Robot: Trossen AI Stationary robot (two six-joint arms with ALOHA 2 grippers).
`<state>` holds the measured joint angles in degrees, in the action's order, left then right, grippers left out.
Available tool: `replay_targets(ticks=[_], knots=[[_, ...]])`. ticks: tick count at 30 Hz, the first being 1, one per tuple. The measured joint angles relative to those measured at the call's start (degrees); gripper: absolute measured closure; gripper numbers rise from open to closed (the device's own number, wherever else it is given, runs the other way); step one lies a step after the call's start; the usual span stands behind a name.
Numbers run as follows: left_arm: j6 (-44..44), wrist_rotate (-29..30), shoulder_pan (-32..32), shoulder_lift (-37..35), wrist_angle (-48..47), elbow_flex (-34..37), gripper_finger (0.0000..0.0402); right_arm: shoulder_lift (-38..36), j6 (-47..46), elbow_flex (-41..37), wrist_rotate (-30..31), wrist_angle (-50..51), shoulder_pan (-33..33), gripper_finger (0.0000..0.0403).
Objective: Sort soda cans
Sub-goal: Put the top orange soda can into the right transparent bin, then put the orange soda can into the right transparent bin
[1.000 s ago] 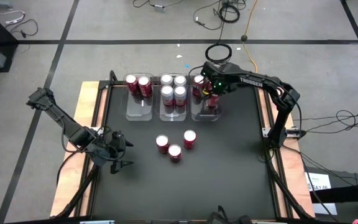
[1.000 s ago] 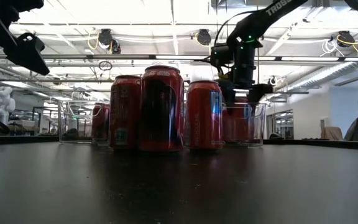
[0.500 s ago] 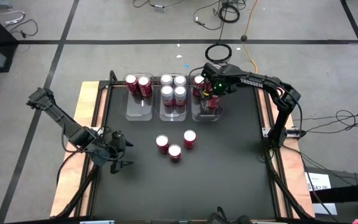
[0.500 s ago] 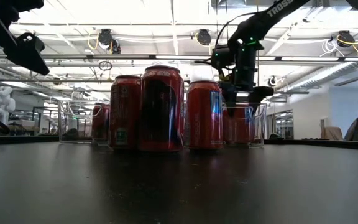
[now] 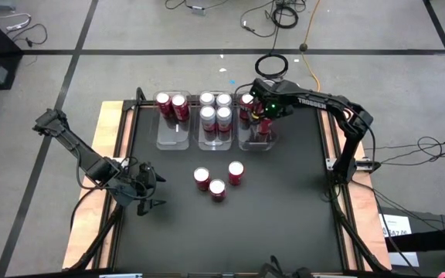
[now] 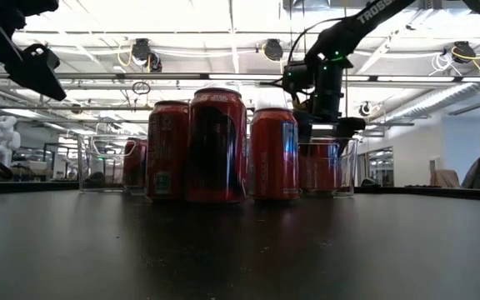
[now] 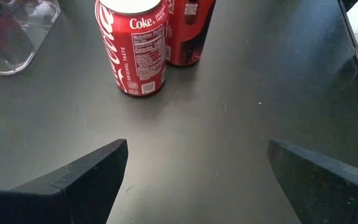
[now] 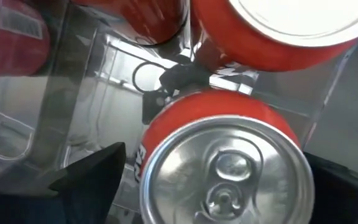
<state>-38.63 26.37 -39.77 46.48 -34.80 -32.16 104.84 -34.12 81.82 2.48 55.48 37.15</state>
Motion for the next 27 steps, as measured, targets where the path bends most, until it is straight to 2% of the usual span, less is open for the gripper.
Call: replay_targets(ticks=[7,15,20,27], knots=[[0.00,-0.04,0.00,-0.01,-0.01,0.00,0.0006,-5.87,-0.66,0.39,0.18,0.80,0.03,0.0010],[0.00,-0.24,0.00,0.00,-0.01,0.00,0.0006,-19.86,-8.87,0.87,0.78,0.81,-2.36,0.0011],[0.00,-0.24,0.00,-0.02,-0.01,0.00,0.0006,-25.74,-13.56,0.94,4.85,1.44,-11.27,0.0012],[0.00,-0.24,0.00,-0.01,0.00,0.00,0.0006,-24.89,-24.67,0.94,12.37,0.86,-29.88,0.0012]])
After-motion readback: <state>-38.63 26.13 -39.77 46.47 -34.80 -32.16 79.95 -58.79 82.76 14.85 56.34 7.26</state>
